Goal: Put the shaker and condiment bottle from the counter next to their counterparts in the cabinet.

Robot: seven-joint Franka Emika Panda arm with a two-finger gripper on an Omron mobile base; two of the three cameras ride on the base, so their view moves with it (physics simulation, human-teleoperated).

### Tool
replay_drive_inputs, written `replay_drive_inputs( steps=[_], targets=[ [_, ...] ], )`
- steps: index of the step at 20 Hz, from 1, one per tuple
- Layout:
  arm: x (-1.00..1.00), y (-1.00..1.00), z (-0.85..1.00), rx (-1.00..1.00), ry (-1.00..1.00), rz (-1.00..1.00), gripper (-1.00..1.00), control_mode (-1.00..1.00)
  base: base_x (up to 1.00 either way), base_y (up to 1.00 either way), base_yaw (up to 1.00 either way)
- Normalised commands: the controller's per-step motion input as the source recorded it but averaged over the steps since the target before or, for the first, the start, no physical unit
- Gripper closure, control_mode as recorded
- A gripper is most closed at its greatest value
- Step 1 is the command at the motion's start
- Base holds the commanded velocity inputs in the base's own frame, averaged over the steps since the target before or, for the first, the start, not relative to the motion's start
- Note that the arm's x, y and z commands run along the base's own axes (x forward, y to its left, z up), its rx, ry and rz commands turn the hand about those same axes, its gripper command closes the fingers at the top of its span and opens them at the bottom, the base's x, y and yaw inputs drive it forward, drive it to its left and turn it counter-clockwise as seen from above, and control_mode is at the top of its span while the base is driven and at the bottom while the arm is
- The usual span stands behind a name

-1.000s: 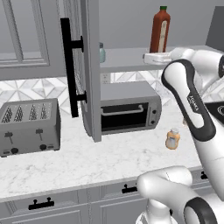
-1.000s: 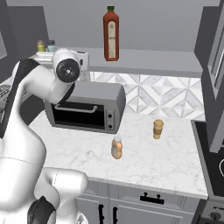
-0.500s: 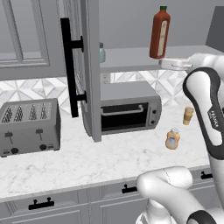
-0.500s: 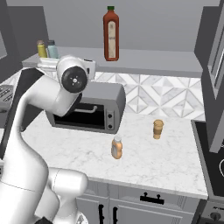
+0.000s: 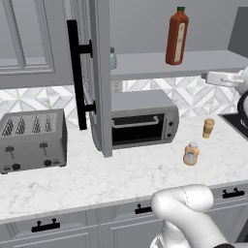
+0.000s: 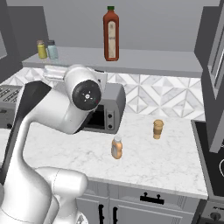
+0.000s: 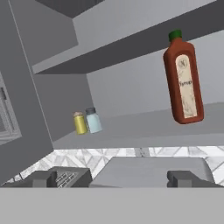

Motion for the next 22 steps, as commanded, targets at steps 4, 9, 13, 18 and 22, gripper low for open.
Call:
replay_drive_inputs(
  steps=[4,9,13,18,22],
  targets=[
    [-0.37,-0.25,-0.31,0.00,0.08,0.00,-1.00,-1.00,0.00,0.00,0.00],
    [-0.25,-0.18,-0.53,0.00,0.08,0.00,-1.00,-1.00,0.00,0.00,0.00],
    [-0.22,-0.19,-0.59,0.00,0.06,0.02,-1.00,-1.00,0.00,0.00,0.00],
    [-0.12,-0.19,-0.49,0.00,0.05,0.04,-1.00,-1.00,0.00,0.00,0.00],
    [-0.01,-0.22,-0.39,0.00,0.04,0.09,-1.00,-1.00,0.00,0.00,0.00]
  ],
)
